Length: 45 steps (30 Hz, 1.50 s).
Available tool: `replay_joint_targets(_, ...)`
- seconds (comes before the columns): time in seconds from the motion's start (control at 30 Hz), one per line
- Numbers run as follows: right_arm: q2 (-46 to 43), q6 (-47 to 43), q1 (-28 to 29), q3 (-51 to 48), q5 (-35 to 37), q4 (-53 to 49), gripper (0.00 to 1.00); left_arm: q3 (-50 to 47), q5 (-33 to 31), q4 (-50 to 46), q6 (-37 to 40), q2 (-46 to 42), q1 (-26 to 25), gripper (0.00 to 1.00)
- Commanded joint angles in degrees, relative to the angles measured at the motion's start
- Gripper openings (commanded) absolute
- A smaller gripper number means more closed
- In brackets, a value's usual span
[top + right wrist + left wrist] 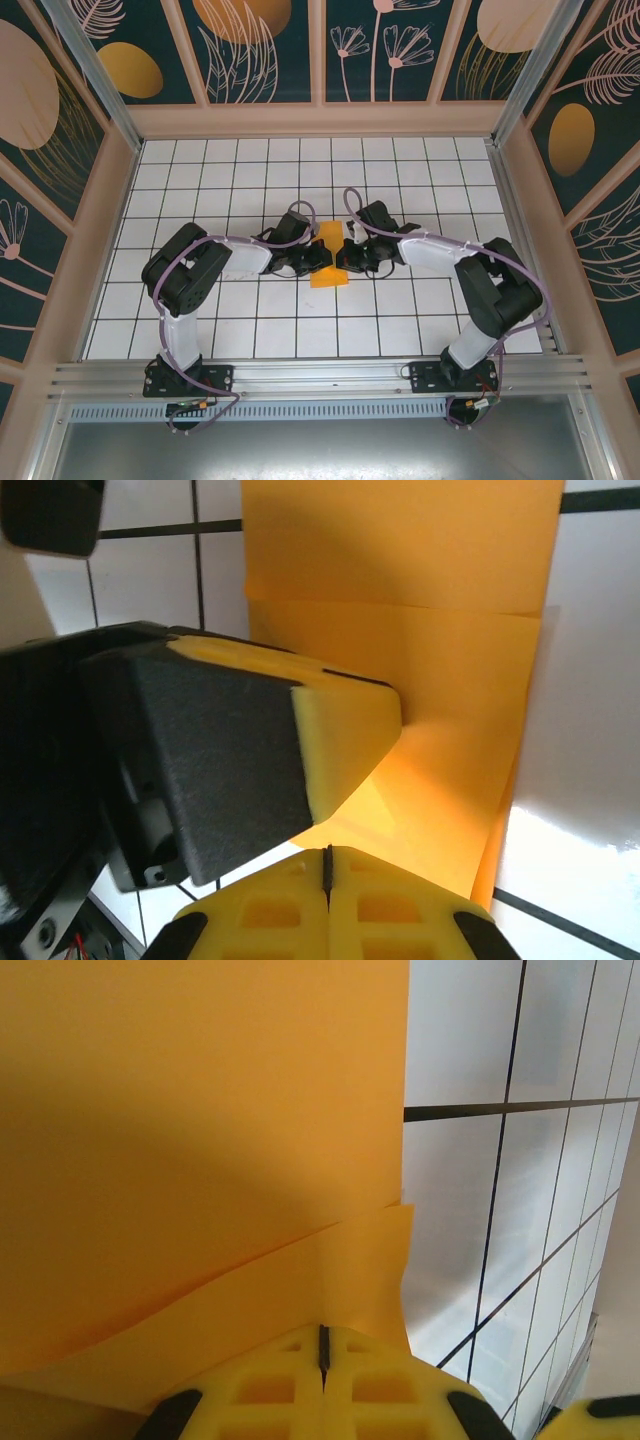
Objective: Fold a paper plane with a square sheet of paper (pick it up from the middle)
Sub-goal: Fold the triangle a second time at the center of the table.
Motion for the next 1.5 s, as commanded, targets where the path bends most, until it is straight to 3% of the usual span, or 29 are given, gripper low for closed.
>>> replay_joint_targets(0.0,1.6,2.9,1.1,-1.1,1.2,0.8,0.00,-2.4,-3.9,-5.3,-0.6,0.7,0.1,0.00)
replay_joint_targets(0.97,5.0,2.2,1.9,-2.3,5.2,-3.7,0.00,-2.7,-5.9,-6.8,-0.8,1.2,0.1,0.00)
replay_joint_targets(1.47,-4.9,2.3,-0.6,-12.5,1.2,-0.4,0.00,-2.8,-6.1,-6.6,-0.8,1.3,0.1,0.00)
